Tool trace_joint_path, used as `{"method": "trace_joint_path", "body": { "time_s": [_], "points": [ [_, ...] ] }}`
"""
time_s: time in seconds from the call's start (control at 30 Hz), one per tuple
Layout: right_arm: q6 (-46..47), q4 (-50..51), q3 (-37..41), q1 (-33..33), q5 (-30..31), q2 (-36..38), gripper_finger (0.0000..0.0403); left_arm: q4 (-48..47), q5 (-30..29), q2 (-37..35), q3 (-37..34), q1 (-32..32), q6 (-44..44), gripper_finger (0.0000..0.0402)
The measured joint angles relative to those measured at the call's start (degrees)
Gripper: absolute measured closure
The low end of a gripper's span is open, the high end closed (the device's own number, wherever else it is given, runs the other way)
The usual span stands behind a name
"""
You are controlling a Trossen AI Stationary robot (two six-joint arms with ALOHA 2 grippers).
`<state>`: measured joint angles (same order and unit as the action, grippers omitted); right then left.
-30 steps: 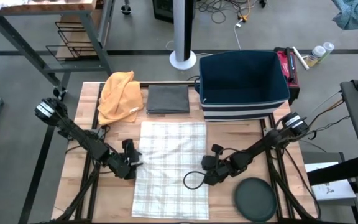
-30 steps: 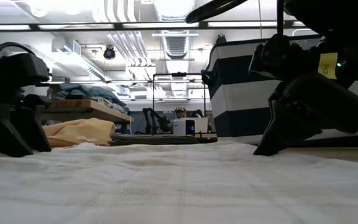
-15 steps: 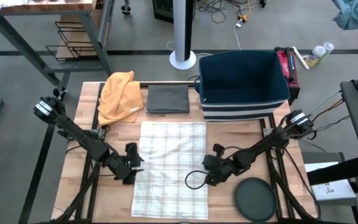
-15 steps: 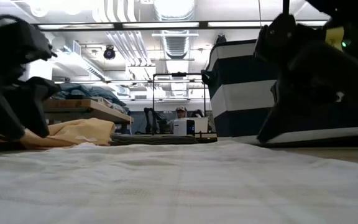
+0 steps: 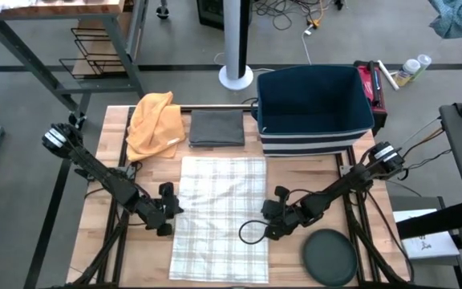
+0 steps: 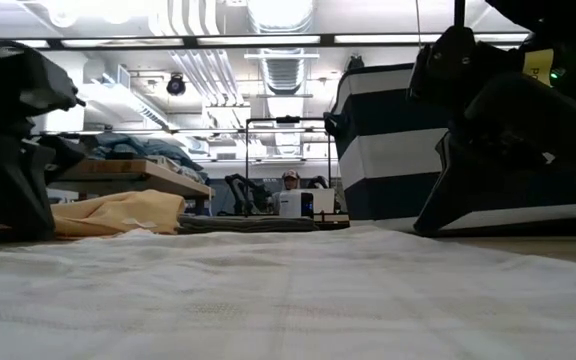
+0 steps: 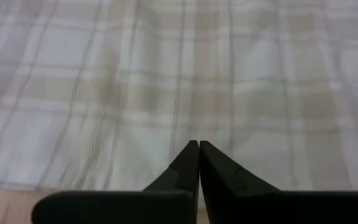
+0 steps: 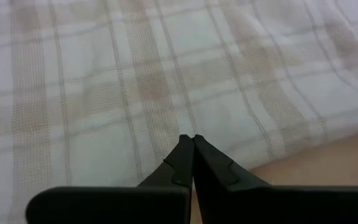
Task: Fold kitchen towel into neat rectangle
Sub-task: Fold the white patterned towel
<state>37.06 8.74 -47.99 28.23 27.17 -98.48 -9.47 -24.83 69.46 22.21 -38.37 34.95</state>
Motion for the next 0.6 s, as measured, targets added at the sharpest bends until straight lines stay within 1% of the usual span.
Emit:
{"method": "trace_joint_path", "body": {
  "time_s": [0.13,0.2,0.3,0.37,0.47,0.6],
  "points": [
    [0.50,-0.08,0.31,0.00,-0.17,-0.03,0.0401,1.51,0.22,-1.01,-2.78,0.00,0.96,0.0400],
    [1.44,0.04,0.80,0.00,-0.18,-0.21,0.0401,6.19,0.34,-0.56,-5.52,0.00,1.59,0.0400],
    [2.96,0.02,1.80,0.01,-0.24,-0.33,0.0401,16.44,0.94,0.84,-9.75,0.00,1.66,0.0401],
    [3.92,-0.04,2.43,0.00,-0.64,-0.33,0.0401,21.09,1.04,1.86,-11.66,0.00,2.39,0.0401],
    [4.38,-0.25,2.86,0.00,-0.70,-0.33,0.0401,22.12,0.93,2.79,-12.76,0.00,4.25,0.0401],
    [3.75,0.39,2.47,-0.04,-1.73,0.05,0.0401,21.96,0.89,2.78,-12.87,0.00,3.66,0.0401]
  ]
}}
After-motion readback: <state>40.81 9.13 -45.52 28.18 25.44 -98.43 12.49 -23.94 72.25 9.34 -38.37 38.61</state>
